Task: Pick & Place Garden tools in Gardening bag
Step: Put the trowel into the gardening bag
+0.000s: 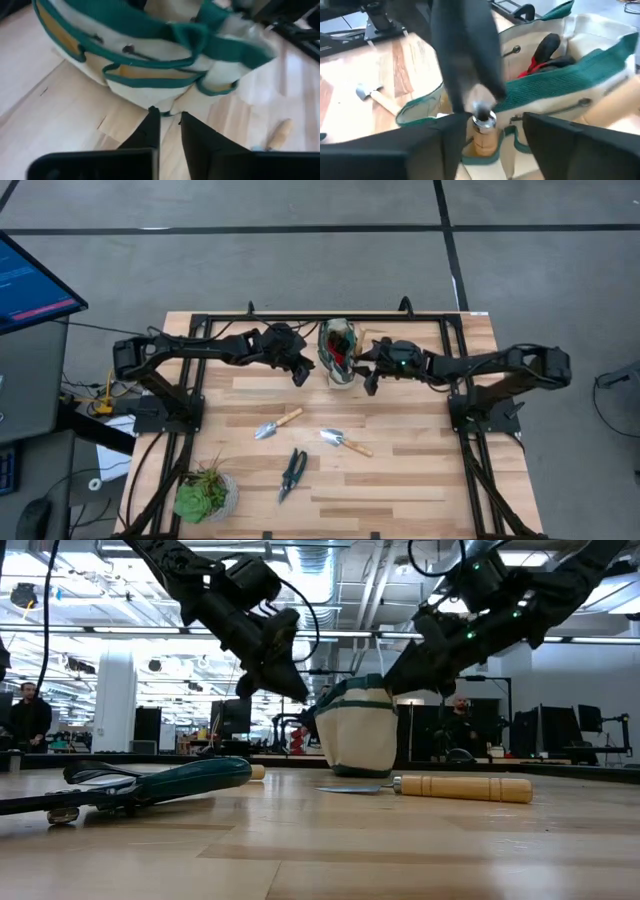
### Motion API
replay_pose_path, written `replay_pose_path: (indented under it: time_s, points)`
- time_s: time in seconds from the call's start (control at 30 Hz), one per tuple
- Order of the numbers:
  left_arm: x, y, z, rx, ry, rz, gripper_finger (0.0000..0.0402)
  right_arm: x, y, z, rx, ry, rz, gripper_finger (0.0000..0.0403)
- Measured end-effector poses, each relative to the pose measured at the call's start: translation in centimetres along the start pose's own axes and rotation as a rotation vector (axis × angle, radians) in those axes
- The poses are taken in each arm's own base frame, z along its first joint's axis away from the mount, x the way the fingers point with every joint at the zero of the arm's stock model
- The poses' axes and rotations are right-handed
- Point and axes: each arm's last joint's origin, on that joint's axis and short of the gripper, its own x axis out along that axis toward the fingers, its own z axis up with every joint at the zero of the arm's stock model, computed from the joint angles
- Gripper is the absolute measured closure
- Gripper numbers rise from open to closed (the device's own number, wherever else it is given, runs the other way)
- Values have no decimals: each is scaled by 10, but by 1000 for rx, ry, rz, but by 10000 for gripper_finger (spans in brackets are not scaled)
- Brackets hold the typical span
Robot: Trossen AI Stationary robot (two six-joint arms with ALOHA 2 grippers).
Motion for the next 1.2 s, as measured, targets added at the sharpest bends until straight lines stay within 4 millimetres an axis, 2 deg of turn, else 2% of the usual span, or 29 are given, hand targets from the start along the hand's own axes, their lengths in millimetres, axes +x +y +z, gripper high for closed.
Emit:
replay_pose_path:
  time_s: [0.1,0.2,0.37,0.5,0.6,0.73,0.97,1.2]
  points:
    - [-13,-3,3,26,-8,-14,339,-11,0,3,-1,21,1,177]
    - [-32,-7,4,45,8,-20,313,-22,-1,4,15,59,-5,157]
    - [-68,-17,-9,68,148,-54,277,-43,-2,5,70,117,-17,156]
    - [-81,-33,-26,98,267,-60,251,-55,-3,5,102,136,-39,163]
    - [-76,-47,-36,103,308,-36,234,-59,-3,5,124,139,-43,167]
    - [-60,-59,-49,95,365,29,220,-59,-3,5,156,141,-45,173]
    - [-31,-67,-70,109,477,65,220,-60,-2,0,177,194,-52,177]
    - [-12,-71,-70,114,406,65,218,-61,-1,-5,186,248,-39,177]
